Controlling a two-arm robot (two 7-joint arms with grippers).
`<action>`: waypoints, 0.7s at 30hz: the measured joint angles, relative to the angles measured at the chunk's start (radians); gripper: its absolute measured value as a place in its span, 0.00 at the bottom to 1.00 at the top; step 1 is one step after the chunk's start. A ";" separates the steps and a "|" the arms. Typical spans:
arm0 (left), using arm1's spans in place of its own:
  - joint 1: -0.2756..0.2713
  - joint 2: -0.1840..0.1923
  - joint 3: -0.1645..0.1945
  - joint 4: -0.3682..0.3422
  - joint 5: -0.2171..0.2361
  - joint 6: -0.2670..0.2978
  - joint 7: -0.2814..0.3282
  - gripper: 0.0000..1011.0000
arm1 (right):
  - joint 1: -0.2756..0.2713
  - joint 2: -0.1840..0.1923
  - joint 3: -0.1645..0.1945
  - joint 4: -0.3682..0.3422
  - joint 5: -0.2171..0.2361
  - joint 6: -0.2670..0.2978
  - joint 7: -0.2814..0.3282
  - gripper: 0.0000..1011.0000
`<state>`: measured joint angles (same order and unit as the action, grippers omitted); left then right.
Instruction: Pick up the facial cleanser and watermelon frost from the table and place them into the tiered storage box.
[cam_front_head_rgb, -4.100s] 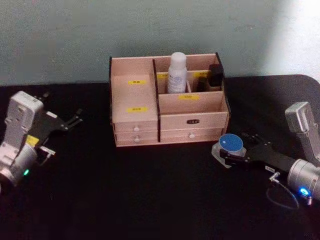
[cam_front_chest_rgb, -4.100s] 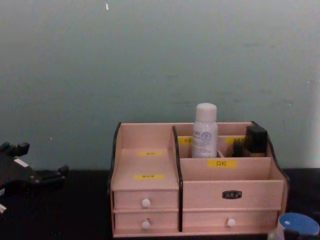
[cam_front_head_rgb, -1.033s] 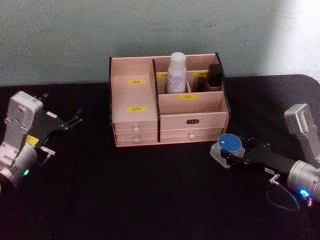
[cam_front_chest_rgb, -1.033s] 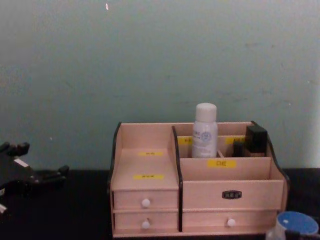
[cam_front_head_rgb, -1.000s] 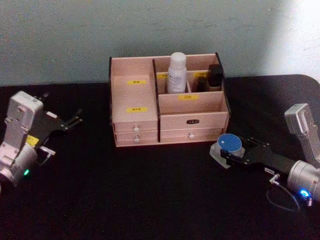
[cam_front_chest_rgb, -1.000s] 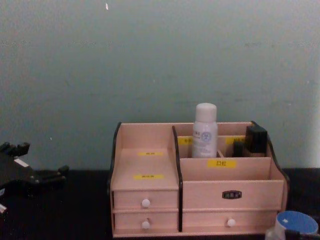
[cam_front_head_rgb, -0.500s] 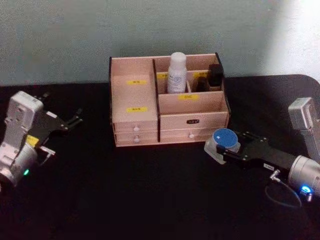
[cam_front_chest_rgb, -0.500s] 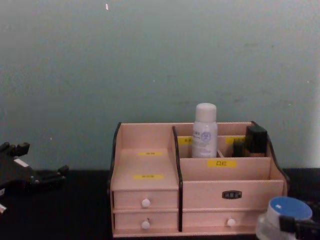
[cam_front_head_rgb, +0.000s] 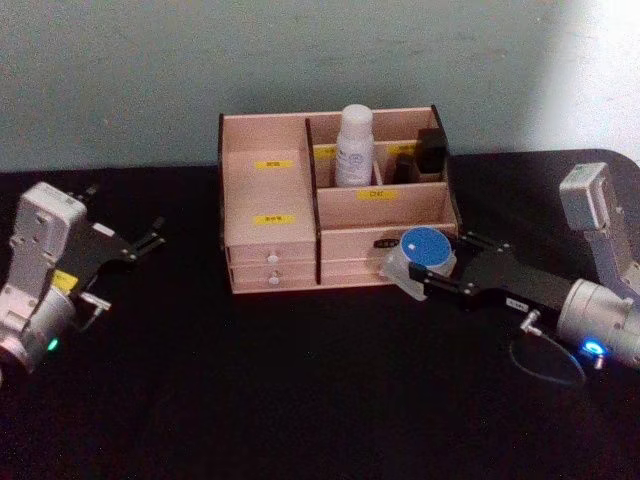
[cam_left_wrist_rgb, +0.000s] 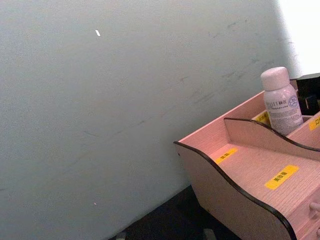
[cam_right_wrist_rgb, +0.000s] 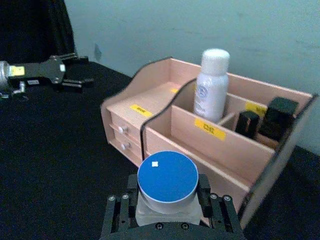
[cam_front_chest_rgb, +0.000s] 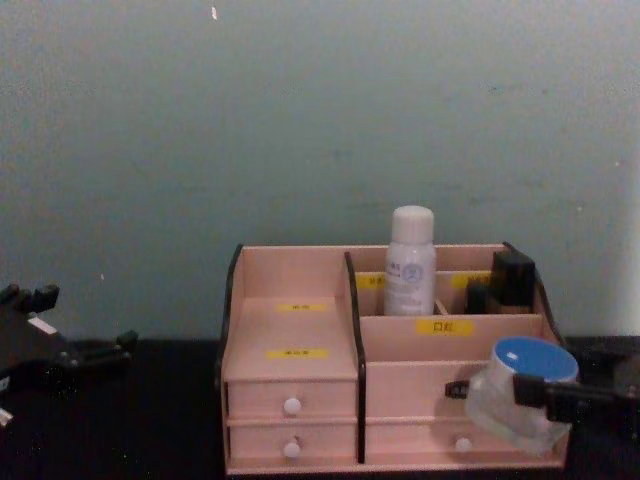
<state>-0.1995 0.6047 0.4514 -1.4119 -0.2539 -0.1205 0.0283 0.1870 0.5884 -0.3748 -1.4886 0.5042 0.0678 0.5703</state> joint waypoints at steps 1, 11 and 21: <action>0.000 0.000 0.000 0.000 0.000 0.000 0.000 0.99 | 0.004 -0.001 -0.003 0.000 -0.001 -0.001 0.002 0.71; 0.000 0.000 0.000 0.000 0.000 0.000 0.000 0.99 | 0.064 -0.020 -0.045 0.002 -0.013 -0.002 0.017 0.71; 0.000 0.000 0.000 0.000 0.000 0.000 0.000 0.99 | 0.151 -0.071 -0.089 0.048 -0.020 0.022 0.017 0.71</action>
<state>-0.1995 0.6047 0.4514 -1.4120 -0.2539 -0.1205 0.0283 0.3381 0.5176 -0.4639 -1.4403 0.4845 0.0902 0.5877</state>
